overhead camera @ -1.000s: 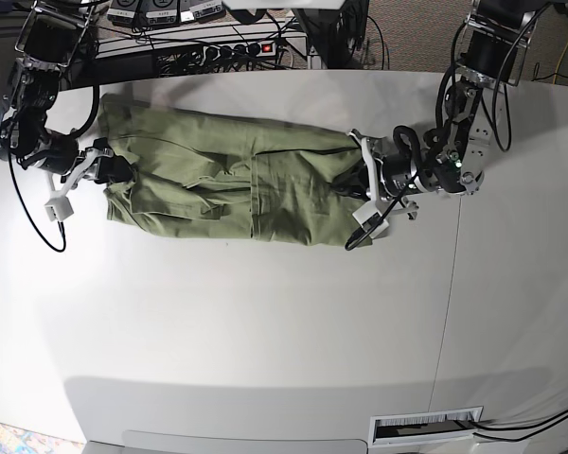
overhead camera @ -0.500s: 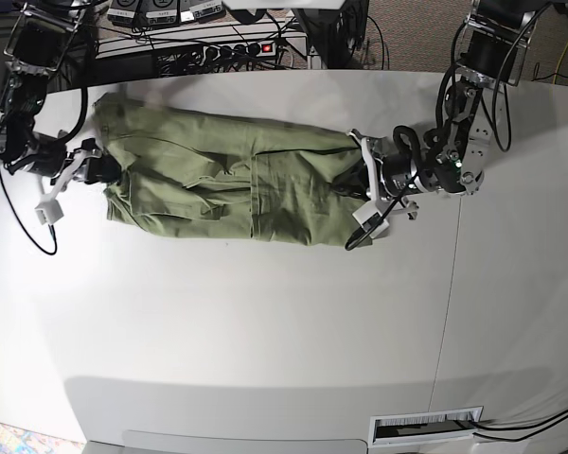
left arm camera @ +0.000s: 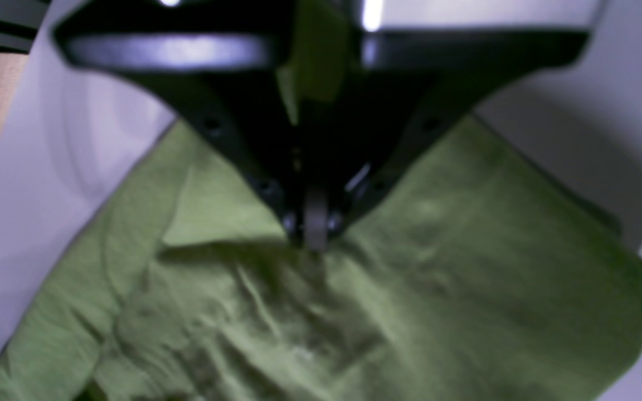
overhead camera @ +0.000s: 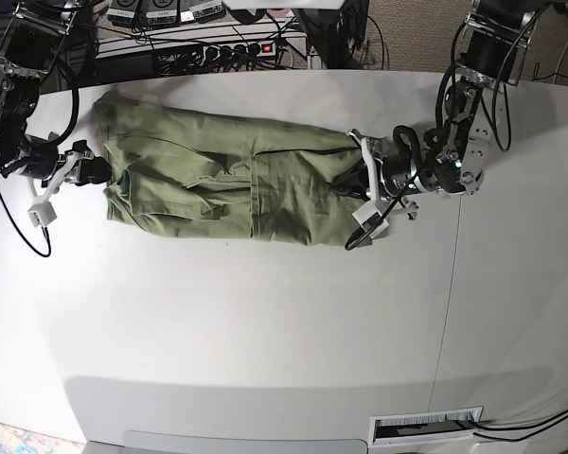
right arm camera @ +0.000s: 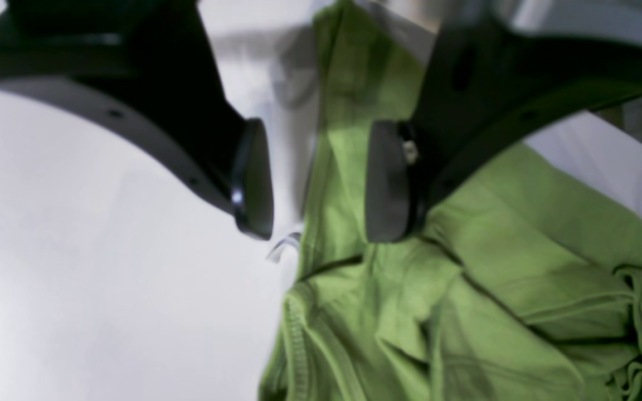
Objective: Fold the T-shirt properly
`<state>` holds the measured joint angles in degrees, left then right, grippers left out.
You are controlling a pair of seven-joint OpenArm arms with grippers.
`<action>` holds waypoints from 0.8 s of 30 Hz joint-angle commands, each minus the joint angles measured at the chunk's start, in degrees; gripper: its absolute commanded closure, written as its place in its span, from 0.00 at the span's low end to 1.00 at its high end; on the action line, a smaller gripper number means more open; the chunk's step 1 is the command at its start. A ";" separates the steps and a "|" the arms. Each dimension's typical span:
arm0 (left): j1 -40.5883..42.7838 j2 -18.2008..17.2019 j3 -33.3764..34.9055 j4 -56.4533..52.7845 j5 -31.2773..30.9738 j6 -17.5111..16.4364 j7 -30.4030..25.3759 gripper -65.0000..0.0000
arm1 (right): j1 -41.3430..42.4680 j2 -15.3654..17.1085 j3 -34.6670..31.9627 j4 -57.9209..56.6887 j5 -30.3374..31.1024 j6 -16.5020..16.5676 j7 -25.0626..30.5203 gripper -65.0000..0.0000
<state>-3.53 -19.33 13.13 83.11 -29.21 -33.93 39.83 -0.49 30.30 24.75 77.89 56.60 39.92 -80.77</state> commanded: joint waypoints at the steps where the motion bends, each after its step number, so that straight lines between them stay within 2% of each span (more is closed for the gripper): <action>1: 0.55 -0.50 0.42 -0.83 5.03 1.14 5.14 1.00 | 0.79 1.31 0.52 0.74 0.76 0.08 0.77 0.56; 5: 0.52 -0.50 0.42 -0.83 5.01 1.14 5.14 1.00 | 0.79 0.39 0.44 0.72 0.31 0.08 1.14 0.56; 10: 0.52 -0.50 0.42 -0.83 4.98 1.11 5.14 1.00 | 0.79 -2.03 0.44 0.42 -5.70 0.08 3.28 0.56; 17: 0.52 -0.50 0.42 -0.83 4.96 1.05 5.09 1.00 | 0.83 -2.21 0.44 -4.57 -5.40 0.08 4.83 0.56; 24: 0.52 -0.50 0.42 -0.83 4.98 0.48 4.20 1.00 | 0.81 -2.25 0.42 -11.50 0.17 0.08 4.44 0.56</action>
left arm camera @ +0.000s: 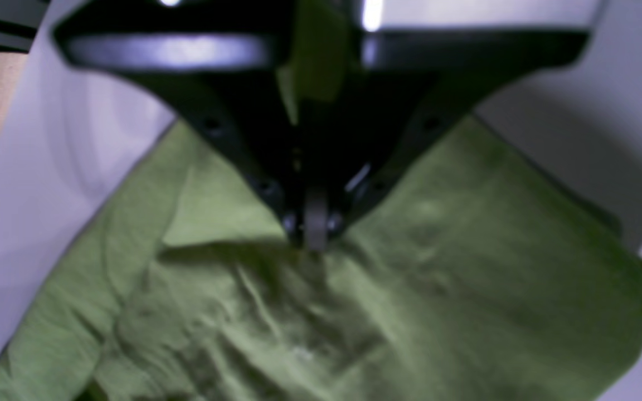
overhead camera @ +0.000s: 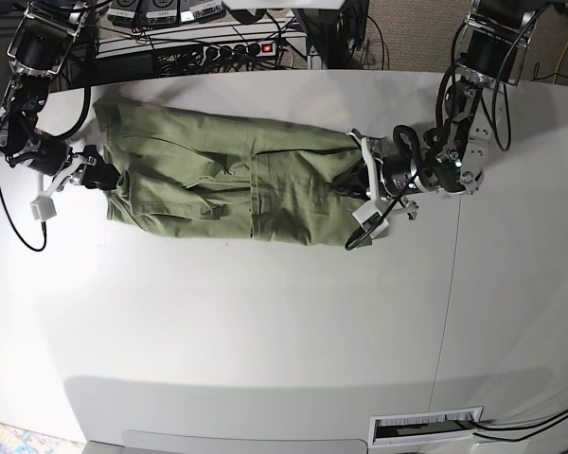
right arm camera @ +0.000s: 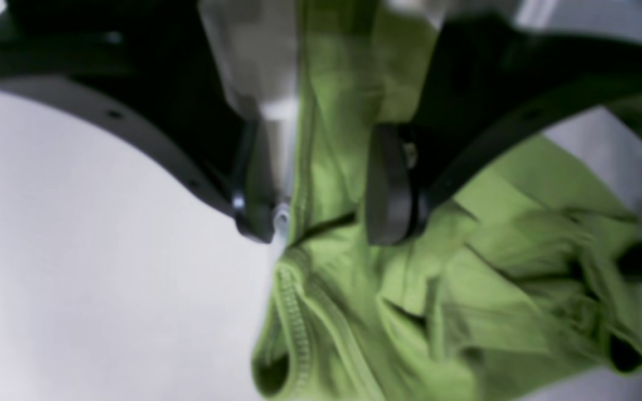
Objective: Fold the T-shirt properly
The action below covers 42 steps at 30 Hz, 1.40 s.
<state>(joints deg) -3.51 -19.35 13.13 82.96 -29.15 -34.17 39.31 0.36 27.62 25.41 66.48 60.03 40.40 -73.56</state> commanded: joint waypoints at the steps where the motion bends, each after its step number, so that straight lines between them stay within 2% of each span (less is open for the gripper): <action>1: 0.50 -0.48 0.42 -0.68 4.90 0.72 4.72 1.00 | -0.04 0.39 -0.24 -0.77 -2.84 -0.40 -2.80 0.56; 12: 0.50 -0.48 0.42 -0.68 4.92 0.74 4.76 1.00 | 0.37 -5.35 -0.33 -1.88 -3.87 -0.40 -4.39 0.56; 20: 0.50 -0.50 0.42 -0.68 4.94 0.74 4.70 1.00 | 0.76 -6.47 -0.39 -1.88 -3.93 -0.40 -6.44 0.56; 24: 0.50 -0.48 0.42 -0.68 4.90 0.72 4.31 1.00 | 0.59 -6.54 -3.50 -1.88 -4.00 -0.40 -6.44 0.56; 25: 0.48 -0.48 0.42 -0.68 4.92 0.72 4.33 1.00 | 0.61 -6.51 -4.90 -1.88 -4.17 -0.40 -6.44 0.58; 30: 0.50 -0.48 0.42 -0.68 4.94 0.74 4.37 1.00 | 1.05 -6.49 -10.84 -1.88 -4.11 -0.40 -6.44 0.80; 34: 0.50 -0.48 0.42 -0.68 4.92 0.72 4.35 1.00 | 2.54 -6.19 -11.19 -1.88 -3.65 -1.22 -6.44 0.99; 36: 0.50 -0.46 0.42 -0.68 4.87 0.72 4.35 1.00 | 3.50 -5.16 -10.34 -1.86 -1.46 -2.38 -6.44 1.00; 38: 0.50 -0.46 0.42 -0.68 4.55 0.72 4.35 1.00 | 4.35 -3.76 -8.70 -1.86 1.73 -2.34 -6.44 1.00; 42: 0.50 0.11 0.42 -0.68 3.45 0.66 4.39 1.00 | 5.20 -0.87 -3.30 -0.61 4.37 -2.32 -6.44 1.00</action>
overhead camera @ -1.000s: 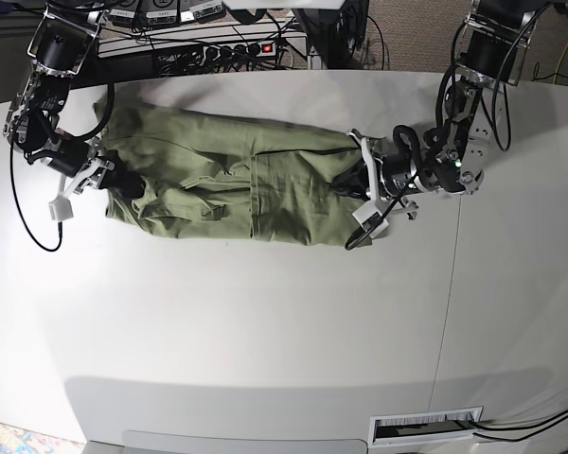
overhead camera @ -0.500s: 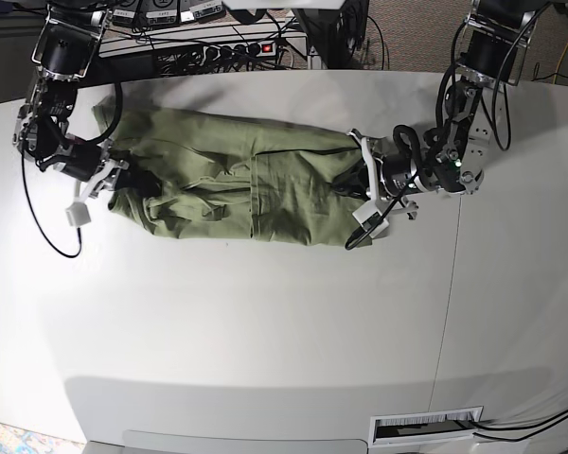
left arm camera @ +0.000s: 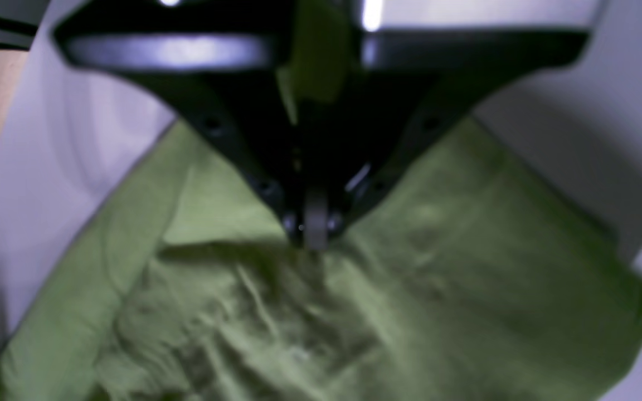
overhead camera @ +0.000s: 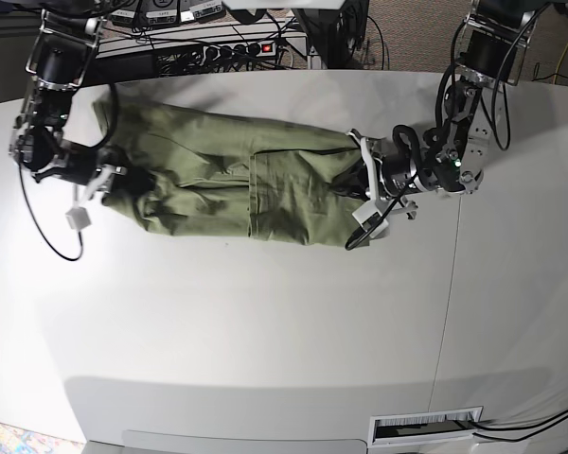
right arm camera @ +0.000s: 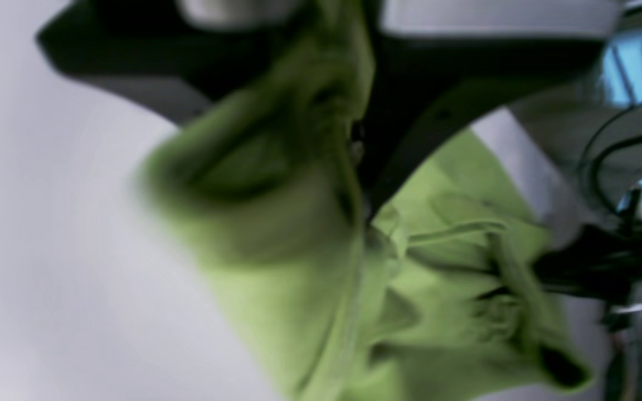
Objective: Fold the T-shirt properly
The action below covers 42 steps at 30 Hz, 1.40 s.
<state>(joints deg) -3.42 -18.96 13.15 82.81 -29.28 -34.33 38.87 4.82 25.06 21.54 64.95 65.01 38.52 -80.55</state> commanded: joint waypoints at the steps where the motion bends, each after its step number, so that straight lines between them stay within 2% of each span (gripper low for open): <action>1: 0.42 0.09 0.39 -0.52 3.52 0.72 5.03 1.00 | 0.72 2.51 1.92 1.44 0.66 -0.42 0.55 1.00; 5: 0.42 3.04 0.52 -0.52 2.93 -0.22 5.60 1.00 | 0.72 5.33 6.56 3.19 3.48 -0.37 0.55 1.00; 9: 0.44 7.13 0.61 -0.52 1.84 -0.24 6.82 1.00 | 0.76 7.37 7.45 3.78 8.15 -0.09 0.55 1.00; 15: 0.44 12.46 0.61 -0.52 2.29 -0.74 7.89 1.00 | 0.74 6.38 7.32 5.01 16.90 1.48 0.55 1.00; 18: 0.44 14.10 0.61 -0.52 2.64 -1.53 8.22 1.00 | 0.74 4.74 7.30 5.75 19.99 1.48 0.55 1.00; 27: 0.59 15.63 0.61 -0.52 3.82 -1.51 8.33 1.00 | 0.94 -2.91 5.88 5.99 19.99 1.48 0.55 1.00; 35: 2.14 15.61 0.61 -0.57 6.71 -1.51 6.84 1.00 | 4.50 -11.85 -4.66 6.56 19.99 1.48 0.55 1.00; 38: 2.62 15.61 0.61 -0.57 9.18 -1.51 6.43 1.00 | 5.55 -13.94 -8.46 8.39 19.99 1.48 0.55 1.00; 42: 2.62 15.58 0.61 -0.57 9.27 -1.51 6.27 1.00 | 5.46 -15.74 -12.72 12.76 19.99 1.48 0.55 1.00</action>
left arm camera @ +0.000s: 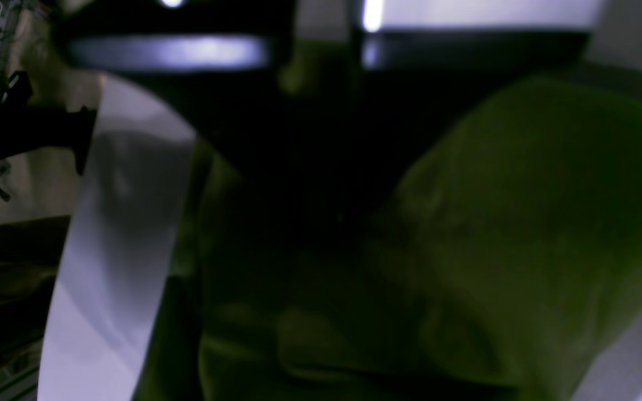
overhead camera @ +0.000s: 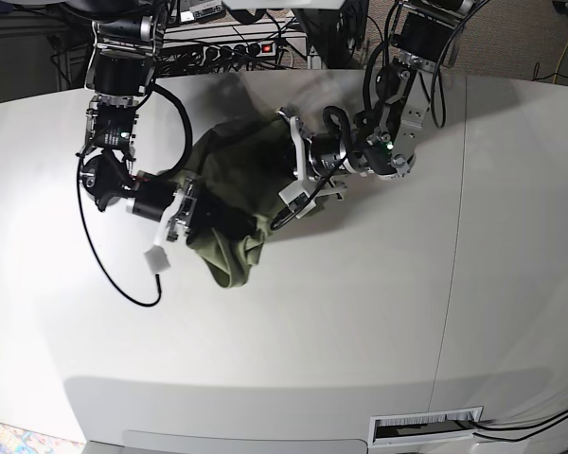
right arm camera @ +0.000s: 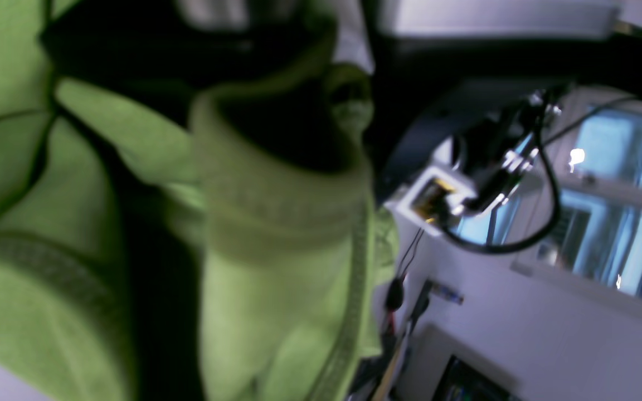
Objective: Fold the T-shirt properly
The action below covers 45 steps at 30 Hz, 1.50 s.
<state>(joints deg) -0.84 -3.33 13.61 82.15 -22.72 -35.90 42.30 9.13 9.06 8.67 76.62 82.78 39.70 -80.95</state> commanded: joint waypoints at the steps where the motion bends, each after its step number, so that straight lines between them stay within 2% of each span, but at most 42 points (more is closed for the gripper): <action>1: 0.04 -0.04 0.15 0.09 2.71 0.07 2.86 1.00 | 1.16 0.13 -1.01 1.92 2.22 0.30 0.95 1.00; 5: -0.48 -0.07 0.13 0.09 4.20 0.09 2.86 1.00 | 1.11 0.17 -4.09 3.43 2.22 0.30 0.95 1.00; 9: -1.95 -0.26 0.09 0.83 5.64 0.15 4.48 1.00 | 1.01 0.87 -3.67 3.43 2.21 0.30 0.95 1.00; 13: -2.64 -0.35 0.09 3.04 5.64 2.05 5.95 1.00 | 0.87 1.64 -2.54 3.43 2.21 0.30 0.95 1.00; 19: -2.95 -0.33 0.09 7.67 5.64 2.01 7.06 1.00 | 0.04 1.68 -2.58 3.41 1.90 0.30 0.95 1.00; 24: -2.78 -0.31 0.09 9.22 5.53 2.05 8.52 1.00 | 0.09 0.39 -2.60 3.41 -0.72 0.30 0.95 1.00; 27: -2.80 -0.33 0.09 9.22 3.26 2.08 9.09 1.00 | 0.09 -0.55 -2.60 3.41 -2.34 0.30 0.95 1.00; 32: -2.82 -0.33 0.09 10.36 0.85 2.05 9.73 1.00 | 0.07 -1.95 -2.62 3.41 -8.37 0.30 0.95 1.00; 37: -2.80 -0.33 0.09 11.08 0.87 2.05 9.99 1.00 | 0.13 -2.29 -2.67 3.41 -8.96 0.30 0.95 1.00; 45: -1.97 -0.33 0.09 11.08 0.90 2.05 9.94 1.00 | 0.24 -5.75 -3.37 3.41 -11.98 0.30 0.95 1.00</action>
<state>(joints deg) -2.17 -3.99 13.80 92.14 -20.82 -33.89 53.17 7.97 3.18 5.30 78.87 68.88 39.72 -80.97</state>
